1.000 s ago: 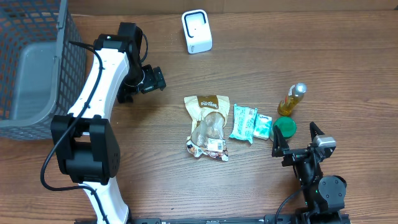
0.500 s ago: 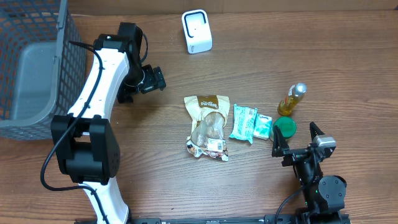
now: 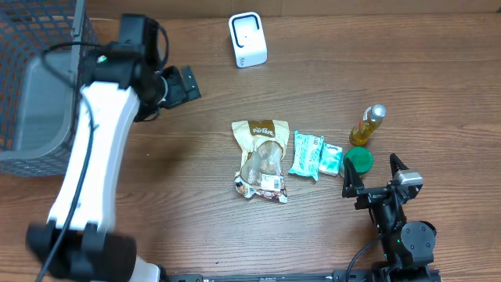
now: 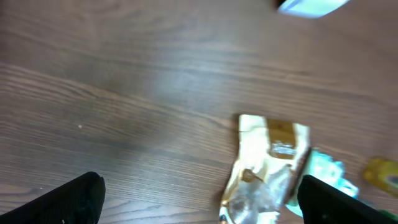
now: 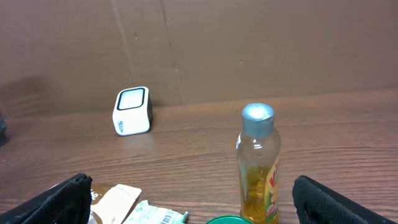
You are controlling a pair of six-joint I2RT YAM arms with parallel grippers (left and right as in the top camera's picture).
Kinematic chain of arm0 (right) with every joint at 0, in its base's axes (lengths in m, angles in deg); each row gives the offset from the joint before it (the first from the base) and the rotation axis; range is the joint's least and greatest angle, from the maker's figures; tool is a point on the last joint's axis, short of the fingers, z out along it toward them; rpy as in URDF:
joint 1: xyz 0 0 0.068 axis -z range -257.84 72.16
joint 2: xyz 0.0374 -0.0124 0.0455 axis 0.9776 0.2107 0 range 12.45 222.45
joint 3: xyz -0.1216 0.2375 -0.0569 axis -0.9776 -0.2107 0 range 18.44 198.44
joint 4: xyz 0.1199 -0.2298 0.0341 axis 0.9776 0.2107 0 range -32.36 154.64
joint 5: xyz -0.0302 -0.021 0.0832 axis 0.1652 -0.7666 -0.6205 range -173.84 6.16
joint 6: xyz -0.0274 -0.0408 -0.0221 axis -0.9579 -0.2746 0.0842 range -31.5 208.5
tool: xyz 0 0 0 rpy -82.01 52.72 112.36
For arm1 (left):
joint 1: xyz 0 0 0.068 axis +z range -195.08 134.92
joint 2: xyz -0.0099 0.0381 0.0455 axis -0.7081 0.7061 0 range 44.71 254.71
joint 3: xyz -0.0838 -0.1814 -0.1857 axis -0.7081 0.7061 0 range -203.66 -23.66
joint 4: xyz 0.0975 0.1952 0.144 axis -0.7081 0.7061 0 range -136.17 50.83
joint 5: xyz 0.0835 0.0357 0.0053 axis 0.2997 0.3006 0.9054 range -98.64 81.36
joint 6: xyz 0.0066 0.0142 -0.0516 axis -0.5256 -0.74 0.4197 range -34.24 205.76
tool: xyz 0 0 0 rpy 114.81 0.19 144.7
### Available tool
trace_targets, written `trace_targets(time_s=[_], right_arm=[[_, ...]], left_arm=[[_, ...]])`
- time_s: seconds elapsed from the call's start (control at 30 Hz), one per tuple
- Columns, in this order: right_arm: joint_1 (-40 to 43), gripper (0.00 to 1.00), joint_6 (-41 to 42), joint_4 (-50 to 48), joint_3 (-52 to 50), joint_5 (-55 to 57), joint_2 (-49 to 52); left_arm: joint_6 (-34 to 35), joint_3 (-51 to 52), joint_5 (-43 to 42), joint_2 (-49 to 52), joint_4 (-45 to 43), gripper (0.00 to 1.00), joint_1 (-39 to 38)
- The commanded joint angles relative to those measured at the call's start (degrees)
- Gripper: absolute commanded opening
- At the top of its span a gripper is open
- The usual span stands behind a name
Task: Scan the item barcode
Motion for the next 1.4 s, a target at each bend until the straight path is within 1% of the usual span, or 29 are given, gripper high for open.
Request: trace_targets(time_s=[0.0,0.1,0.2,0.33,0.67,0.8,0.93,1.0,1.1,1.27,1.37], right_arm=[[-0.3,1.00,-0.2,-0.3,-0.6,0.7,-0.5],[-0.3,1.00,-0.2,-0.3,-0.6,0.7,-0.5],[-0.3,1.00,-0.2,-0.3,-0.6,0.7,-0.5],[-0.3,1.00,-0.2,-0.3,-0.6,0.7,-0.5],[-0.3,1.00,-0.2,-0.3,-0.6,0.7,-0.5],[-0.3,1.00,-0.2,-0.3,-0.6,0.7,-0.5],[-0.3,1.00,-0.2,-0.3,-0.6,0.7,-0.5],[-0.3,1.00,-0.2,-0.3,-0.6,0.7,-0.5],[-0.3,1.00,-0.2,-0.3,-0.6,0.7,-0.5],[-0.3,1.00,-0.2,-0.3,-0.6,0.7,-0.5],[-0.3,1.00,-0.2,-0.3,-0.6,0.7,-0.5]], left_arm=[[-0.5,-1.1,2.2,-3.7,0.4,0.99,-0.2],[-0.5,-1.0,4.3,-5.7,1.7,1.00,-0.2],[-0.5,0.4,4.5,-7.6,3.2,1.00,-0.2],[-0.5,6.4,5.3,-9.9,1.5,1.00,-0.2],[-0.5,33.8,9.2,-17.4,-17.6,1.00,-0.2],[-0.5,43.8,9.1,-21.4,-24.0,1.00,-0.2],[-0.4,50.6,9.2,-24.8,-25.0,0.99,-0.2],[-0.5,54.1,9.6,-26.8,-26.9,0.99,-0.2],[-0.5,59.0,11.8,-29.0,-33.0,1.00,-0.2],[-0.5,65.6,12.0,-31.6,-42.8,0.99,-0.2],[-3.1,68.6,11.1,-33.1,-49.0,1.00,-0.2]])
